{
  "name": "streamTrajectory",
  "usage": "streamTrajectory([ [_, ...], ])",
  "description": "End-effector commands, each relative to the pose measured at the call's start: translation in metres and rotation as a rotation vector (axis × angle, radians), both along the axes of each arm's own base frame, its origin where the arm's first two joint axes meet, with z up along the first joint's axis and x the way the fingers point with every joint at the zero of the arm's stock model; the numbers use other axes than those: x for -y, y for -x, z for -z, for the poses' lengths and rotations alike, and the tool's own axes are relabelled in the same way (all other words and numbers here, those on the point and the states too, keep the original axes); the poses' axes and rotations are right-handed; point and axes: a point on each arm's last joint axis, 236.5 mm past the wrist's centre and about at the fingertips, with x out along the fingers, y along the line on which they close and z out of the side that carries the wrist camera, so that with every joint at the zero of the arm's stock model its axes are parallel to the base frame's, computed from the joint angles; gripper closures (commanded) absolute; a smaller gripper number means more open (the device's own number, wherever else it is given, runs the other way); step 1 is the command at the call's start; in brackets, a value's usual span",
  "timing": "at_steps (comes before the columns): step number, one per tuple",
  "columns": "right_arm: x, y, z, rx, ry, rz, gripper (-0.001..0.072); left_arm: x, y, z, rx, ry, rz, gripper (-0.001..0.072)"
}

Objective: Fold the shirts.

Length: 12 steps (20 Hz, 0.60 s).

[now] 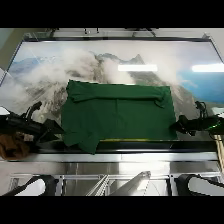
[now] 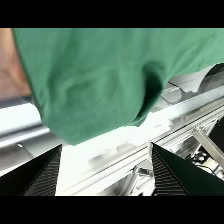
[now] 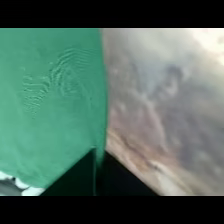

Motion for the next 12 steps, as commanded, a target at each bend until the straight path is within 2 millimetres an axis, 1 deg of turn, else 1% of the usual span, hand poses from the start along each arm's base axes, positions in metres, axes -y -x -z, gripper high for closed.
streamTrajectory([
  [1, -0.014, 0.002, 0.012, 0.004, 0.02, -0.063, 0.0694, 0.01, 0.031, 0.021, -0.065, -0.002, -0.053, 0.0111],
  [3, -0.017, -0.003, 0.012, 0.016, 0.022, -0.061, 0.0694, 0.017, 0.047, 0.028, -0.108, 0.014, -0.055, 0.0111],
  [4, -0.018, -0.004, 0.011, 0.018, 0.017, -0.054, 0.0694, 0.018, 0.051, 0.031, -0.119, 0.015, -0.059, 0.0111],
  [5, -0.019, -0.005, 0.01, 0.019, 0.012, -0.049, 0.0694, 0.018, 0.052, 0.037, -0.118, 0.004, -0.072, 0.0111],
  [6, -0.02, -0.005, 0.009, 0.02, 0.007, -0.046, 0.0693, 0.016, 0.048, 0.043, -0.104, -0.016, -0.093, 0.0112],
  [7, -0.021, -0.005, 0.009, 0.019, 0.002, -0.046, 0.0694, 0.013, 0.039, 0.049, -0.073, -0.035, -0.128, 0.0111],
  [8, -0.022, -0.004, 0.008, 0.015, -0.003, -0.05, 0.0694, 0.011, 0.025, 0.054, -0.019, -0.049, -0.171, 0.0112],
  [9, -0.023, -0.002, 0.007, 0.01, -0.012, -0.056, 0.0694, 0.011, 0.01, 0.055, 0.036, -0.043, -0.215, 0.0112],
  [10, -0.025, 0.0, 0.006, 0.003, -0.021, -0.062, 0.0693, 0.015, -0.007, 0.051, 0.095, -0.013, -0.259, 0.0141],
  [11, -0.027, 0.003, 0.005, -0.003, -0.033, -0.069, 0.0694, 0.019, -0.02, 0.043, 0.146, 0.023, -0.282, 0.0337],
  [12, -0.03, 0.005, 0.003, -0.011, -0.044, -0.075, 0.0694, 0.022, -0.031, 0.032, 0.187, 0.06, -0.29, 0.0613],
])
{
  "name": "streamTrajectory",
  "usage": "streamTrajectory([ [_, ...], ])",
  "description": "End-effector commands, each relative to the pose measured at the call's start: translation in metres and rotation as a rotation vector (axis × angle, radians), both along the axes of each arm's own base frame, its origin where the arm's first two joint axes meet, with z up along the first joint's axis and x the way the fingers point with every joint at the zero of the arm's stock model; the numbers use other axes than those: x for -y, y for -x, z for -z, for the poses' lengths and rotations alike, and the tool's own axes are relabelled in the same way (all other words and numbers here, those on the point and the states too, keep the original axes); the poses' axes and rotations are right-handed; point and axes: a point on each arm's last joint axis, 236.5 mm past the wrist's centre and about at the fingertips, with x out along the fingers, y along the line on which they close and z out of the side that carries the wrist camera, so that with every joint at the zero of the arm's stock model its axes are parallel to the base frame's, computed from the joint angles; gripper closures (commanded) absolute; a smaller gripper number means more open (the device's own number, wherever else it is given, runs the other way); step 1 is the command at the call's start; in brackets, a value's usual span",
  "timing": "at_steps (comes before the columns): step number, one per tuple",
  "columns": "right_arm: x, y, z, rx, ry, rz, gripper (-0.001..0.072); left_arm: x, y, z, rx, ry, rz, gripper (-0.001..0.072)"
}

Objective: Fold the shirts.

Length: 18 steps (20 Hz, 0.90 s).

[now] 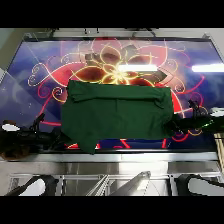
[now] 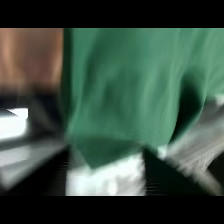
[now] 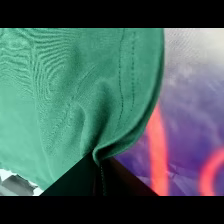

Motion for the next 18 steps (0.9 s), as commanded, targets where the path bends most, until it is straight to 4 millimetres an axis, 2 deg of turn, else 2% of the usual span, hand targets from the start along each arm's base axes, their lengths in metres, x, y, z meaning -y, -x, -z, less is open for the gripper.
streamTrajectory([
  [1, -0.003, 0.017, 0.001, -0.04, -0.003, -0.068, 0.0694, 0.007, -0.047, -0.025, 0.183, 0.076, -0.084, 0.0688],
  [3, -0.006, 0.021, -0.002, -0.05, -0.021, -0.079, 0.0694, 0.013, -0.059, -0.051, 0.228, 0.139, -0.057, 0.0686],
  [6, -0.009, 0.024, -0.013, -0.062, -0.065, -0.098, 0.0694, 0.024, -0.058, -0.096, 0.262, 0.236, 0.067, 0.0687],
  [10, 0.011, 0.009, -0.039, -0.01, -0.077, -0.048, 0.0694, 0.014, -0.079, -0.139, 0.386, 0.169, 0.071, 0.0685],
  [12, 0.022, -0.001, -0.058, 0.04, -0.097, 0.005, 0.0694, 0.012, -0.081, -0.148, 0.414, 0.146, 0.062, 0.0683],
  [16, 0.045, -0.03, -0.104, 0.203, -0.158, 0.167, 0.0694, 0.002, -0.072, -0.146, 0.385, 0.141, 0.063, 0.0682],
  [18, 0.048, -0.042, -0.126, 0.293, -0.199, 0.203, 0.0694, -0.01, -0.079, -0.154, 0.408, 0.166, -0.002, 0.0682],
])
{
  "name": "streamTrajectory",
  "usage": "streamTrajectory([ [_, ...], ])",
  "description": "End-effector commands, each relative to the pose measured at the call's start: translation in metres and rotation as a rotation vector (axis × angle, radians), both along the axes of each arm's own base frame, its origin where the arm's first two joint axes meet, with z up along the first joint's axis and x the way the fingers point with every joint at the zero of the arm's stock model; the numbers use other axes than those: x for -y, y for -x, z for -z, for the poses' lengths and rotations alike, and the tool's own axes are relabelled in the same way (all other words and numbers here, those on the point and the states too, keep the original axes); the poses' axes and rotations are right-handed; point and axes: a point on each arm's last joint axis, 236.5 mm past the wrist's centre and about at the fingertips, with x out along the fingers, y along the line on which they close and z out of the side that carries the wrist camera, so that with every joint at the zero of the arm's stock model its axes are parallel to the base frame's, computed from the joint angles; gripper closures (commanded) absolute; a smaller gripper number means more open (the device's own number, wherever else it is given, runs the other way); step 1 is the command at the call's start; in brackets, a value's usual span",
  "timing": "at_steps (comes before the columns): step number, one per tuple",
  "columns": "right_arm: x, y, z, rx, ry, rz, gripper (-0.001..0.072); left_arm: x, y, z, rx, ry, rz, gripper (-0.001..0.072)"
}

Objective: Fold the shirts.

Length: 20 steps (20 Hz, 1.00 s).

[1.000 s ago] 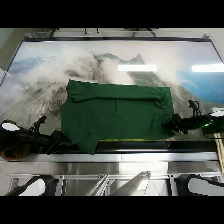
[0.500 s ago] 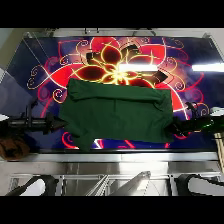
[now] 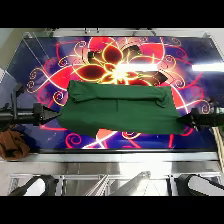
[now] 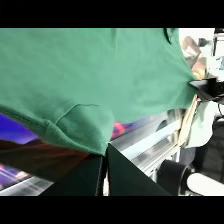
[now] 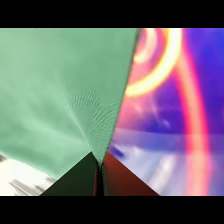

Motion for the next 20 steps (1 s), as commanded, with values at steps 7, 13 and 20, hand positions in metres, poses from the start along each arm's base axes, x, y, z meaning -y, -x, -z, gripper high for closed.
streamTrajectory([
  [7, -0.005, -0.066, -0.045, 0.288, 0.005, 0.118, 0.0694, -0.03, -0.039, -0.013, 0.074, 0.104, -0.097, 0.0682],
  [13, 0.004, -0.117, -0.03, 0.409, 0.071, 0.235, 0.0694, -0.021, -0.13, -0.024, 0.165, 0.092, -0.012, 0.0682],
  [20, 0.008, -0.16, 0.022, 0.378, 0.093, 0.235, 0.0693, 0.008, -0.234, 0.045, 0.142, 0.083, 0.067, 0.068],
])
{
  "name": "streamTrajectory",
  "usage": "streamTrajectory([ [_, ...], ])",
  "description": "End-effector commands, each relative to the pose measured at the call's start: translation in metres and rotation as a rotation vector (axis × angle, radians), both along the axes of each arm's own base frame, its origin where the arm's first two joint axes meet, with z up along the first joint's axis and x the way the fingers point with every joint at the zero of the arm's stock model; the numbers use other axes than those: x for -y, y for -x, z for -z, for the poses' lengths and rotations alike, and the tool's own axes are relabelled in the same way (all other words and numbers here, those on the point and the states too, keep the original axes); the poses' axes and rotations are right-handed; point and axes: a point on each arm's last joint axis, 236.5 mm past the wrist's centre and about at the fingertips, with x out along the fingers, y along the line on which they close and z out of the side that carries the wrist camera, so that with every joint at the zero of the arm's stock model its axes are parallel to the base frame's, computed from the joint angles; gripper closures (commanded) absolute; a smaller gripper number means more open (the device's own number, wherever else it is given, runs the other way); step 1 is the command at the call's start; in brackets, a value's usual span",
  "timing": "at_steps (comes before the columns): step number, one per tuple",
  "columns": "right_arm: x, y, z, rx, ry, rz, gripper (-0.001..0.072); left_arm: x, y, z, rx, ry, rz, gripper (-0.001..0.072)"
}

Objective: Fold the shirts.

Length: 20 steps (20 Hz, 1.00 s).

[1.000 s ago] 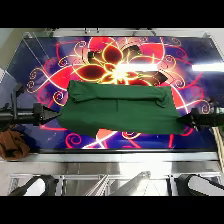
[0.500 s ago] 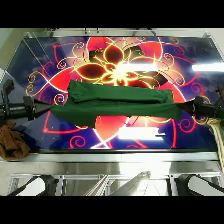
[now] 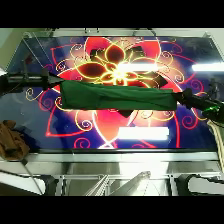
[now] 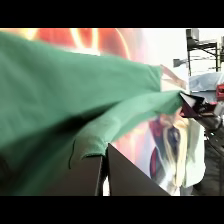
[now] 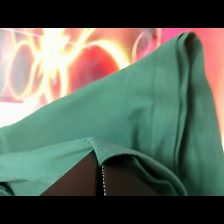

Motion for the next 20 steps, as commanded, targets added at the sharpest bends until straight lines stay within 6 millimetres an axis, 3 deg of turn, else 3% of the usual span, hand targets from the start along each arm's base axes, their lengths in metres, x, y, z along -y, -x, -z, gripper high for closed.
streamTrajectory([
  [1, 0.003, -0.021, 0.023, -0.005, 0.02, -0.002, 0.0693, 0.01, -0.045, 0.045, -0.016, -0.005, 0.008, 0.068],
  [4, 0.004, -0.026, 0.032, -0.013, 0.022, -0.01, 0.0693, 0.005, -0.066, 0.07, -0.019, -0.003, 0.001, 0.0659],
  [5, 0.004, -0.025, 0.032, -0.013, 0.026, -0.016, 0.0692, 0.006, -0.066, 0.072, -0.032, 0.01, 0.018, 0.0481],
  [6, 0.002, -0.024, 0.03, -0.009, 0.022, -0.027, 0.0657, 0.008, -0.065, 0.072, -0.047, 0.027, 0.04, 0.0357],
  [7, 0.003, -0.023, 0.028, -0.005, 0.018, -0.038, 0.0499, 0.01, -0.063, 0.067, -0.05, 0.044, 0.071, 0.0235],
  [8, 0.004, -0.02, 0.027, -0.003, 0.026, -0.062, 0.0394, 0.011, -0.063, 0.059, -0.047, 0.057, 0.092, -0.0009],
  [10, 0.006, -0.012, 0.018, 0.011, 0.036, -0.144, 0.0382, 0.007, -0.065, 0.035, -0.01, 0.056, 0.12, -0.0013],
  [11, 0.012, -0.007, 0.015, -0.008, 0.05, -0.171, 0.0244, 0.005, -0.066, 0.021, 0.016, 0.05, 0.134, -0.0013],
  [12, 0.022, -0.003, 0.017, -0.045, 0.077, -0.177, 0.0154, 0.002, -0.067, 0.009, 0.031, 0.046, 0.131, -0.0013],
  [14, 0.042, 0.001, 0.024, -0.108, 0.154, -0.176, 0.0065, -0.006, -0.07, -0.006, 0.055, 0.036, 0.093, -0.0013],
  [17, 0.057, -0.004, 0.03, -0.136, 0.216, -0.149, 0.0065, -0.014, -0.068, -0.012, 0.049, 0.032, 0.037, -0.0013],
  [20, 0.042, -0.001, 0.049, -0.196, 0.16, -0.164, 0.0066, -0.003, -0.055, -0.013, 0.025, 0.045, 0.091, -0.0013],
])
